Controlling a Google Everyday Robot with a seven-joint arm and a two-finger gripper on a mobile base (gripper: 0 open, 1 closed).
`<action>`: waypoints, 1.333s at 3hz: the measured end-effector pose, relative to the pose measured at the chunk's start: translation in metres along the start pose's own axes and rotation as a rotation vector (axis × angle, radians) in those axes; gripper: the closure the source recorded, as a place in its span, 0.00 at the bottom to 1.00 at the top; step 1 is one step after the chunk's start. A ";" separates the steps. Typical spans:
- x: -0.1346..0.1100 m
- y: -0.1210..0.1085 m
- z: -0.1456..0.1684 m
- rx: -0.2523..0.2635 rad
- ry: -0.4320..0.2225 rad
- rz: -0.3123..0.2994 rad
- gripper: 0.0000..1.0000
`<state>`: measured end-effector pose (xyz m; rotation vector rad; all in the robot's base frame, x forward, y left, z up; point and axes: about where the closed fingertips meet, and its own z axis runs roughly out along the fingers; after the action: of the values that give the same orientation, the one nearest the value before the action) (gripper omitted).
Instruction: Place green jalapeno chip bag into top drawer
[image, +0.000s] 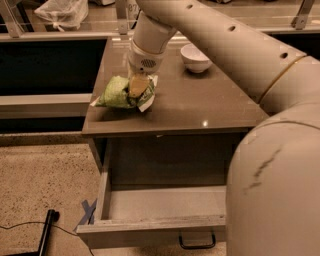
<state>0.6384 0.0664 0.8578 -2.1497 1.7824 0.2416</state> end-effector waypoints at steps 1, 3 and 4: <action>-0.018 0.015 -0.039 0.065 -0.066 -0.116 1.00; -0.017 0.105 -0.112 0.124 -0.073 -0.099 1.00; 0.006 0.163 -0.142 0.125 -0.048 0.006 1.00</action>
Offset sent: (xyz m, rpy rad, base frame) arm -0.1307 -0.0410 0.1133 0.1074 -0.1717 0.1234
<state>0.4682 -0.0164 0.9635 -2.0354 1.7298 0.1773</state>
